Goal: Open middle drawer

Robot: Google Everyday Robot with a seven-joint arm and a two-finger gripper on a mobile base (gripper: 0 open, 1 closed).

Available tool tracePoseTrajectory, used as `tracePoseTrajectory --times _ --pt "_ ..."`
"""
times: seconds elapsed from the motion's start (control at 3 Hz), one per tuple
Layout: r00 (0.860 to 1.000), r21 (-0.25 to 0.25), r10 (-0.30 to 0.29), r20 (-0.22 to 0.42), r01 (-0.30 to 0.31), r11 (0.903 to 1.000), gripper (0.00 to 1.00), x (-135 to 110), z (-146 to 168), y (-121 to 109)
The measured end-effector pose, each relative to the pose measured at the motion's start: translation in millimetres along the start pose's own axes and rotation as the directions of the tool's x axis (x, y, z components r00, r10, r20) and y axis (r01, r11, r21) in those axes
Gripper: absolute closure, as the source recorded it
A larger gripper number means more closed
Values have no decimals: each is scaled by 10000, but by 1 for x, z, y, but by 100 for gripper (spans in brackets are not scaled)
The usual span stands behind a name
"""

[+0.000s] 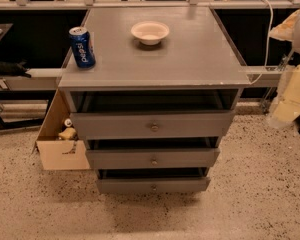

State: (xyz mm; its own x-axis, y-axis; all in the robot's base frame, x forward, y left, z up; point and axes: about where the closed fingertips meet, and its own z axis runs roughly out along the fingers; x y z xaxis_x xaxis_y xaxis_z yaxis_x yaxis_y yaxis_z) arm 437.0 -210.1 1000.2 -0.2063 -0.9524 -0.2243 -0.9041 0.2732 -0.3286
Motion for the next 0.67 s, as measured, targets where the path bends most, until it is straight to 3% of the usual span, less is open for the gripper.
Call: tracePoseTrajectory --times 0.33,0.67 --pt "10000 0 0 0 0 10000 0 0 0 0" --pt "9996 -320 -133 -243 125 9994 0 8 28 9"
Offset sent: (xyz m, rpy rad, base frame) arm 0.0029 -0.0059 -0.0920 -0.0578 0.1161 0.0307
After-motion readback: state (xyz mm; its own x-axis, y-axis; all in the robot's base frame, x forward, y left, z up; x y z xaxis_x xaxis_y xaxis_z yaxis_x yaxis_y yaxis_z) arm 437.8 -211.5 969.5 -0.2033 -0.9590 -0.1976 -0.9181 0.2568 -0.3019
